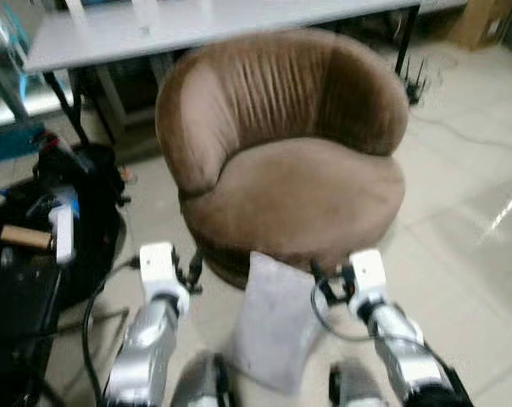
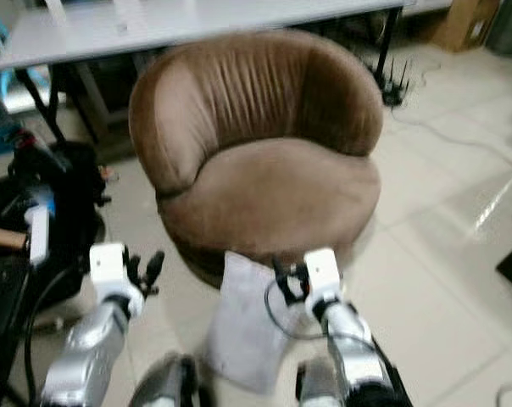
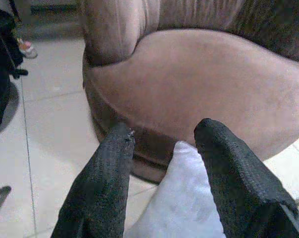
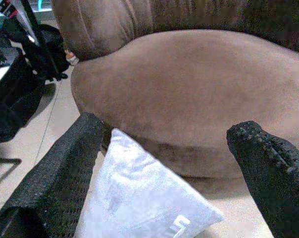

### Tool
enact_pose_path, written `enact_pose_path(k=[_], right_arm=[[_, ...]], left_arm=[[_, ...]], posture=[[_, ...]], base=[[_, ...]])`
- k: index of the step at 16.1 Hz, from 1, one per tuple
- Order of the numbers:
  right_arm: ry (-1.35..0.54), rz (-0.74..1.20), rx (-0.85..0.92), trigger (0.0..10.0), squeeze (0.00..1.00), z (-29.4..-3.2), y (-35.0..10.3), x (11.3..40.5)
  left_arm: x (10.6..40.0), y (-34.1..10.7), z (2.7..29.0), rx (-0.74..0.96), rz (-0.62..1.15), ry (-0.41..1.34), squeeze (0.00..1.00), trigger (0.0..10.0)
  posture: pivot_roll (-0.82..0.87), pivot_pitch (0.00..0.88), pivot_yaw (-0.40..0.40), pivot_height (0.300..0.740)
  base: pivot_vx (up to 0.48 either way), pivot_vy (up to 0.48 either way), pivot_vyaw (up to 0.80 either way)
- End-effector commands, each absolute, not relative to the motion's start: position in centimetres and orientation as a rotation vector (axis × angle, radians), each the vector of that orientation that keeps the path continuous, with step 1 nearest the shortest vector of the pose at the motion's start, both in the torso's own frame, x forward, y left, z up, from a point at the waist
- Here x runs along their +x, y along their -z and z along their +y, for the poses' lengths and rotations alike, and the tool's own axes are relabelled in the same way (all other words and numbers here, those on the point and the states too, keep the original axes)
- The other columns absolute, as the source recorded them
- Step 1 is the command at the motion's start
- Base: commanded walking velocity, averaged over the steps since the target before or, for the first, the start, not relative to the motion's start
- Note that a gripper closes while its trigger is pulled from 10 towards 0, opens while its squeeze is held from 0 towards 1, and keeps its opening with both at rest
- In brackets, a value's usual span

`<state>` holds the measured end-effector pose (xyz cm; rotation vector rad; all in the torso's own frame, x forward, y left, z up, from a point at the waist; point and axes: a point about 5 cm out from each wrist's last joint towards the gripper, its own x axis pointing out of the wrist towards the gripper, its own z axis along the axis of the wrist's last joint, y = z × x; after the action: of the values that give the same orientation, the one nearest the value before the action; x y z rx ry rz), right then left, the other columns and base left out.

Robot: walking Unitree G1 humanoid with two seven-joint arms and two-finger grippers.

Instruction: Move the pillow to the sofa from floor

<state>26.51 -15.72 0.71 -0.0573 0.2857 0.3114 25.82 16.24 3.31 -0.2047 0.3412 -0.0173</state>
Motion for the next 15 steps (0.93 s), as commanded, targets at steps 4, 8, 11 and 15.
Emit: enact_pose_path(k=[4,8,11,15], right_arm=[[-0.345,0.272,-0.068,10.0,0.0,-15.2,-0.9,26.6],[-0.349,0.271,-0.08,10.0,0.0,-15.2,-1.0,26.6],[-0.366,0.262,-0.08,10.0,0.0,-15.1,-1.2,26.6],[-0.307,0.13,-0.07,10.0,0.0,-16.7,-3.2,26.6]], left_arm=[[26.0,-3.3,16.6,-0.199,0.347,0.011,0.0,10.0],[25.9,-3.1,16.6,-0.189,0.352,0.006,0.0,10.0],[26.0,-3.3,16.5,-0.183,0.343,0.014,0.0,10.0],[26.4,-6.6,18.1,-0.131,0.128,0.011,0.0,10.0]], posture=[[-0.14,0.0,0.103,0.55],[-0.14,0.0,0.1,0.55],[-0.14,0.0,0.097,0.53],[-0.13,0.0,0.093,0.49]], base=[[0.0,0.0,0.0],[0.0,0.0,0.0],[0.0,0.0,0.0],[0.0,0.0,0.0]])
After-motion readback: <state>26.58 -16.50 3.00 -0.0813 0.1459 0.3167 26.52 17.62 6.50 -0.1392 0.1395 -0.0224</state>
